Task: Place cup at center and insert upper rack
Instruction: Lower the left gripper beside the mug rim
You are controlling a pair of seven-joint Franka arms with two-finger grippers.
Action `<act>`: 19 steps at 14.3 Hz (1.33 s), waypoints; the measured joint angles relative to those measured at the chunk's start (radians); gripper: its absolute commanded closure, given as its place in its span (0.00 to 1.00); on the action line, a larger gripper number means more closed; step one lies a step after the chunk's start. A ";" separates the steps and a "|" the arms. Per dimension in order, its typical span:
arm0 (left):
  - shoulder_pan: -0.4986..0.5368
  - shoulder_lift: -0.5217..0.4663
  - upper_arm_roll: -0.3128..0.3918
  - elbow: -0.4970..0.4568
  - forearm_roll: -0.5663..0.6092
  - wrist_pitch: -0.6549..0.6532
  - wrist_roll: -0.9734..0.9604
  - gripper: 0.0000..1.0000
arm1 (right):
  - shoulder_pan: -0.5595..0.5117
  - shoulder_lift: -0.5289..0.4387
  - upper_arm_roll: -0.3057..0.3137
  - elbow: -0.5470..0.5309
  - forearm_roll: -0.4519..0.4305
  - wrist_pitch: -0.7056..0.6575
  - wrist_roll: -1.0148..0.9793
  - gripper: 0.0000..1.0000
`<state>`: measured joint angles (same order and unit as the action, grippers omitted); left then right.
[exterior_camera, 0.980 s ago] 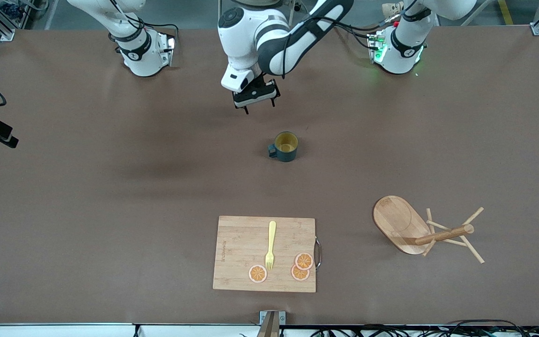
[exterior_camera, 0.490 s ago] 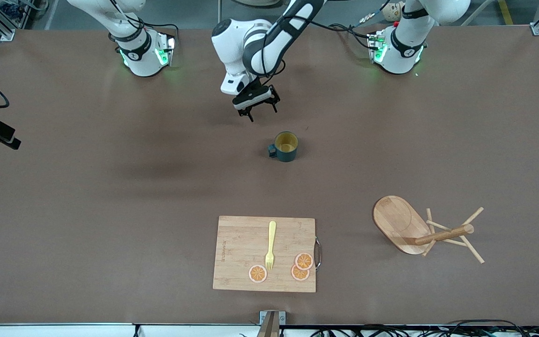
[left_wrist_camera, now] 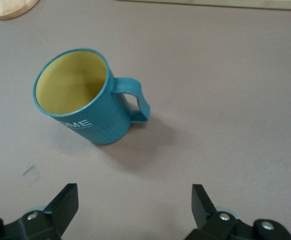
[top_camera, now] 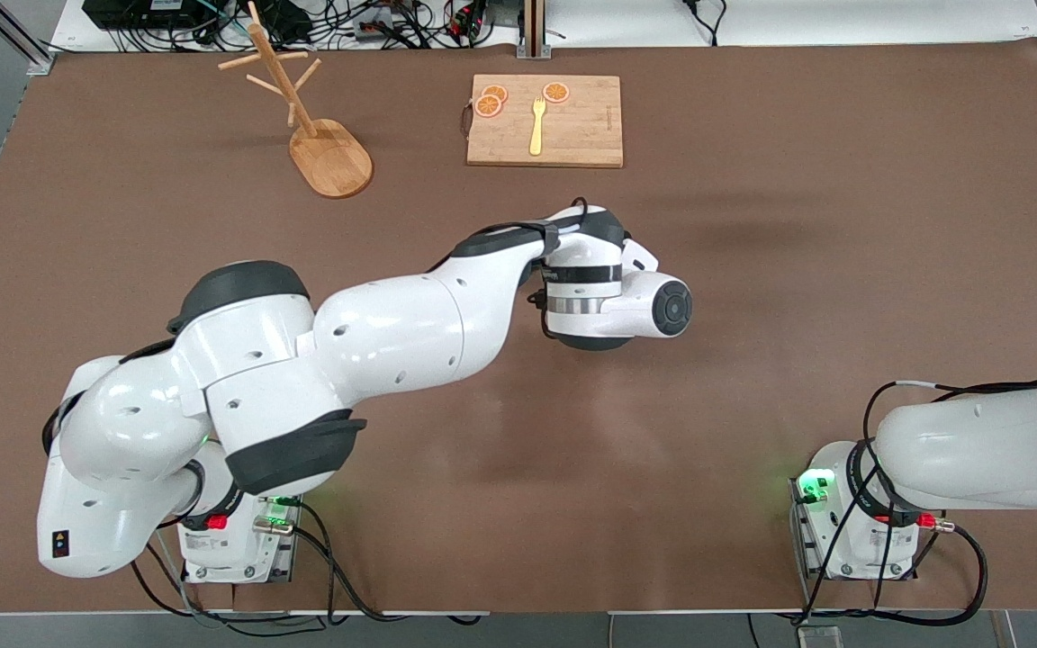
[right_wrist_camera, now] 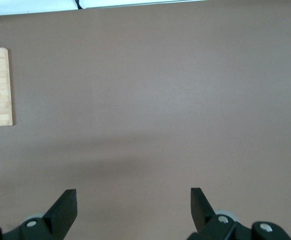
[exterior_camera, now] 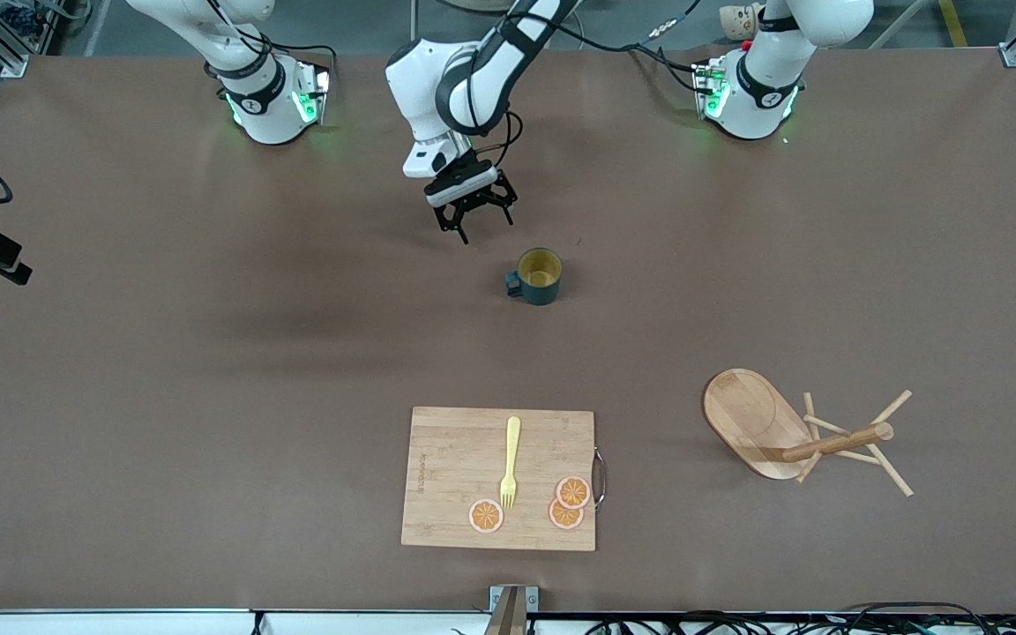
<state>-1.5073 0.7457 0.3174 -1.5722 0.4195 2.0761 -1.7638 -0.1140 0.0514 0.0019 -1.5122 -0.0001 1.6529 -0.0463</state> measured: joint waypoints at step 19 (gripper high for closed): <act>-0.122 0.250 0.216 0.156 0.097 -0.001 -0.161 0.00 | 0.003 -0.019 0.005 -0.002 0.000 0.008 -0.007 0.00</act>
<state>-1.6296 0.9955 0.5337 -1.4157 0.5168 2.0756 -1.9245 -0.1114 0.0324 0.0067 -1.5139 -0.0002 1.6610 -0.0531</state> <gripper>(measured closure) 0.000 0.000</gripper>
